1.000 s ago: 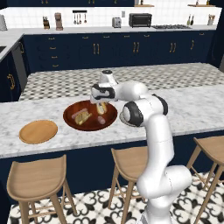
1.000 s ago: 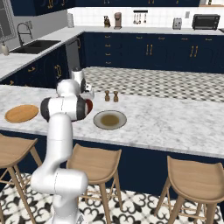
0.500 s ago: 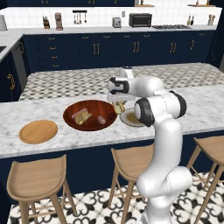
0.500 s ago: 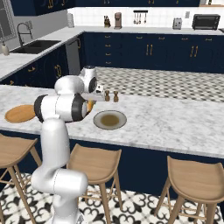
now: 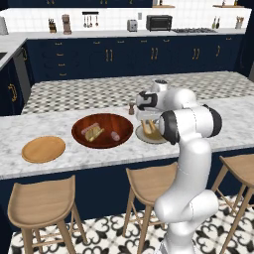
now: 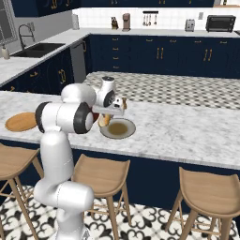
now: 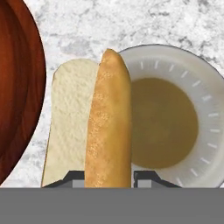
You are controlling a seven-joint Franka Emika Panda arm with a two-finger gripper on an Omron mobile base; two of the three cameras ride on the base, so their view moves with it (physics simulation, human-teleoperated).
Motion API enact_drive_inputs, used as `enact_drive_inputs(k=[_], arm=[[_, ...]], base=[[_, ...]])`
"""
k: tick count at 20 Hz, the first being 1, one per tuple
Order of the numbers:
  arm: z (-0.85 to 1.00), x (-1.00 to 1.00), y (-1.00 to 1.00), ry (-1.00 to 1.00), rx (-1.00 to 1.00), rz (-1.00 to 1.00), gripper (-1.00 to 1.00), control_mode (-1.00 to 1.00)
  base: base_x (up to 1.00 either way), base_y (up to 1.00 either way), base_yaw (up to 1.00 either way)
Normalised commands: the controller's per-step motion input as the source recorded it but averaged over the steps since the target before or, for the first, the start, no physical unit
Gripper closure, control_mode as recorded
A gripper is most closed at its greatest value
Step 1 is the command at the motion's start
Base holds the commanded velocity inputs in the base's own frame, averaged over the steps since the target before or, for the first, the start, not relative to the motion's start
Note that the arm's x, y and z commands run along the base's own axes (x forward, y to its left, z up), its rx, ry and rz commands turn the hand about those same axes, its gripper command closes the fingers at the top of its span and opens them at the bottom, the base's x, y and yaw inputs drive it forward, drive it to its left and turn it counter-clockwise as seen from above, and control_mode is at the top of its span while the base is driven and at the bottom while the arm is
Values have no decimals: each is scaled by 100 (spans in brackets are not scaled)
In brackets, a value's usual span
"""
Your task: Place one bun and one sausage from the bowl on each plate.
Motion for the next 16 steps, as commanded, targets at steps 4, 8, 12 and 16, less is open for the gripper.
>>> enact_drive_inputs(k=[4, 8, 12, 16], arm=[[-26, 0, -5, 0, 0, 0, 100, -100], [-20, 0, -8, 0, 0, 0, 100, -100], [-17, 5, -11, 0, 0, 0, 100, -100], [-11, 1, -3, 0, 0, 0, 100, -100]], base=[[0, 0, 0], [0, 0, 0], [0, 0, 0], [0, 0, 0]])
